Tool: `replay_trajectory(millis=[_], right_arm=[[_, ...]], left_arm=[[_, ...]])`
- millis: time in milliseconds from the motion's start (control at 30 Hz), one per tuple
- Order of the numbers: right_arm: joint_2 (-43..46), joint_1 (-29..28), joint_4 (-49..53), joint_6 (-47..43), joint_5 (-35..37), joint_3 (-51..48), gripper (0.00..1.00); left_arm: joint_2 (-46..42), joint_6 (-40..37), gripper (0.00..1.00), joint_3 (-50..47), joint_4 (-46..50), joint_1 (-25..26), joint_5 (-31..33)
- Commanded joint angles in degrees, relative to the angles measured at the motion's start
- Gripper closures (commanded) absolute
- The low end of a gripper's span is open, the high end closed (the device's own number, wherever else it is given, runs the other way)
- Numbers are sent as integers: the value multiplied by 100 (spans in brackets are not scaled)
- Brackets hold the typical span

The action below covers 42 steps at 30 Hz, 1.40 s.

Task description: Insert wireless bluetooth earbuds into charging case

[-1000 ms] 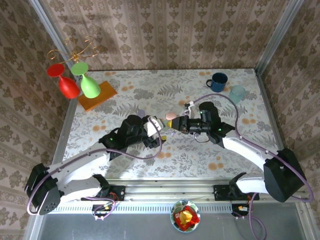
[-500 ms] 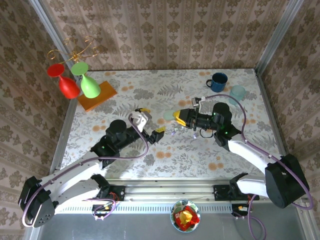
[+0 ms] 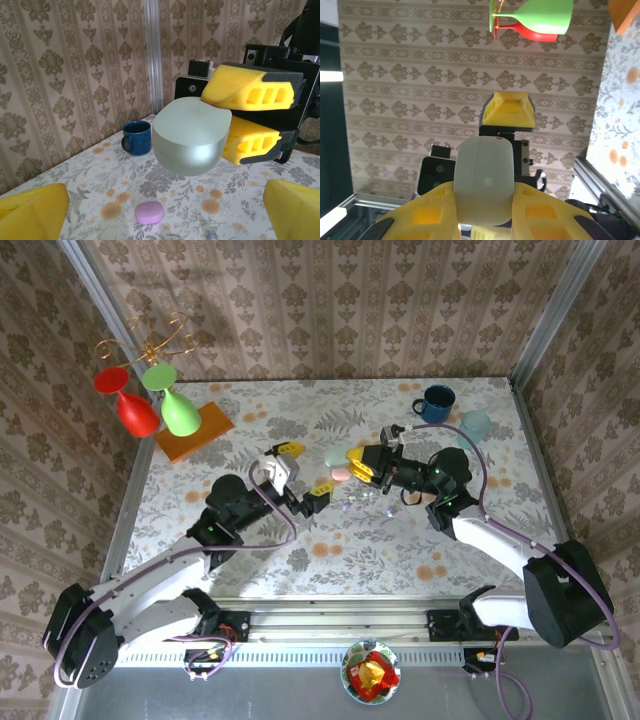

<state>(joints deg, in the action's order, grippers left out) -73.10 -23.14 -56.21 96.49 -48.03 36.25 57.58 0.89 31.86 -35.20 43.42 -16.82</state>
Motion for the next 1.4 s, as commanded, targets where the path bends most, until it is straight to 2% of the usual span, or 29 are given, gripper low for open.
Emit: replay_trajectory(millis=[0, 233, 400, 533, 1000, 1200, 1367], right_arm=[[-74, 5, -878, 732, -57, -20, 89], [-124, -7, -1003, 1153, -119, -31, 93], [-166, -74, -995, 1195, -154, 27, 93], [-213, -113, -971, 1177, -163, 73, 94], [-294, -130, -848, 979, -161, 83, 95], [-300, -132, -822, 946, -207, 110, 96], [-306, -139, -783, 919, -211, 110, 96]], left_arm=[[194, -31, 0, -40, -857, -113, -701], [770, 237, 3, 13, -1819, -330, -1233], [1114, 296, 11, 188, -2157, -348, -1594], [1337, 454, 24, 220, -2606, -355, -1712], [1499, 737, 43, 347, -2625, -369, -1789], [1510, 787, 53, 369, -2615, -363, -1807], [1510, 759, 66, 427, -2516, -366, -1902]])
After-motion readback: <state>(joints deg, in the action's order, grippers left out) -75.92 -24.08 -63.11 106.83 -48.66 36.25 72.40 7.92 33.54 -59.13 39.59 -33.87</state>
